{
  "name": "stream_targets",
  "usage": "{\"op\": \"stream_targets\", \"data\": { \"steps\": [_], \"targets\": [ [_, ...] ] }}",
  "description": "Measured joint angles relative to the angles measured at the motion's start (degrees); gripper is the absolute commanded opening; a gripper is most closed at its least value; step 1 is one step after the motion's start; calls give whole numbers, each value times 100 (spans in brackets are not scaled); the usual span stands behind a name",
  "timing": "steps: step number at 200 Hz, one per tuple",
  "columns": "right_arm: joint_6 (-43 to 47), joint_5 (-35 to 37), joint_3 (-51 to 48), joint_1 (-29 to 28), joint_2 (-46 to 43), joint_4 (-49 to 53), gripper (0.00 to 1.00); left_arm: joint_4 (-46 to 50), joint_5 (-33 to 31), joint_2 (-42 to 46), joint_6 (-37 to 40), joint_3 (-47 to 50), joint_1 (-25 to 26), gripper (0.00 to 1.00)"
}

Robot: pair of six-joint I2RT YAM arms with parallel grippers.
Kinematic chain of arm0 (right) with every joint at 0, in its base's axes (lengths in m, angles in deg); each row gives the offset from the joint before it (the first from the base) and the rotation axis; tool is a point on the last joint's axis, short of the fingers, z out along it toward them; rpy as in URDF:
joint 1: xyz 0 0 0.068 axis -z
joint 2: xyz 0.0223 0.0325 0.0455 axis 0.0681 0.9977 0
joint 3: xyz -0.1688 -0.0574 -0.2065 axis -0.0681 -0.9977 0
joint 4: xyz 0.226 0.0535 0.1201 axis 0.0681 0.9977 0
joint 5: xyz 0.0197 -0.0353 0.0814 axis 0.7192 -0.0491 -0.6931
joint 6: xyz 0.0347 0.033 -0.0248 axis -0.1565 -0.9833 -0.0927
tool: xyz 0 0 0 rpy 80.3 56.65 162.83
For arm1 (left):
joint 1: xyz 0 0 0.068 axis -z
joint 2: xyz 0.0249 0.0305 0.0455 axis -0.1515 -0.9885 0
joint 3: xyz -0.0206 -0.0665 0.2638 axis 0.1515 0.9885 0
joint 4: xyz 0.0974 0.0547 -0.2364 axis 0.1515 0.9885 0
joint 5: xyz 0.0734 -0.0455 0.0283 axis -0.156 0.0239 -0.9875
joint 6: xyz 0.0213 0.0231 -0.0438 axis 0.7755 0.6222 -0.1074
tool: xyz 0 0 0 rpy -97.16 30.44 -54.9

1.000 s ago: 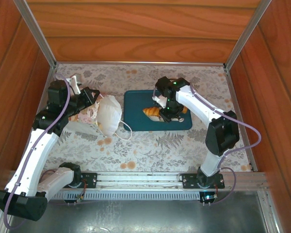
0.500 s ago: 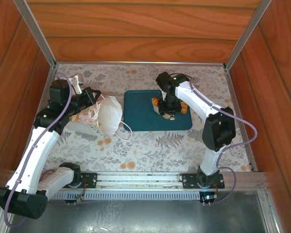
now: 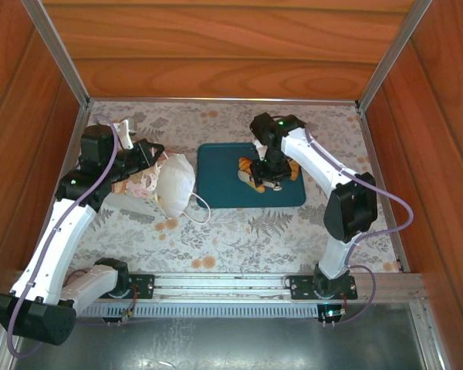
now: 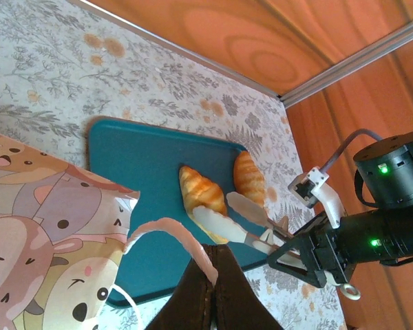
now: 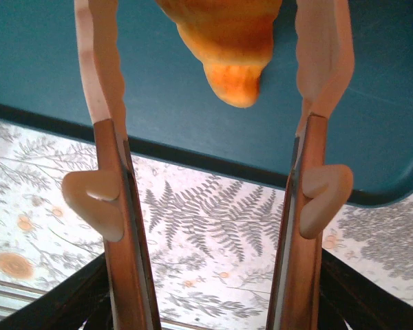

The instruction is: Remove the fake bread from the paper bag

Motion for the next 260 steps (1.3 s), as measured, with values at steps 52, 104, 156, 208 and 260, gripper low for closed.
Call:
{"op": "stream_targets", "data": {
  "steps": [52,104,156,208,260],
  "targets": [
    [960,546,463,2,323,229,67,-2,-13,114,-28,17,0,0],
    [1213,662,573,4,570,271,63,-2,-61,188,-85,20,0,0],
    [1141,678,586,15,581,282,57,-11,-72,212,-127,92,0,0],
    [470,658,592,315,560,293,56,-37,-105,219,-131,109,0,0],
    [-273,686,614,590,549,278,56,-42,-101,219,-129,109,0,0]
  ]
}}
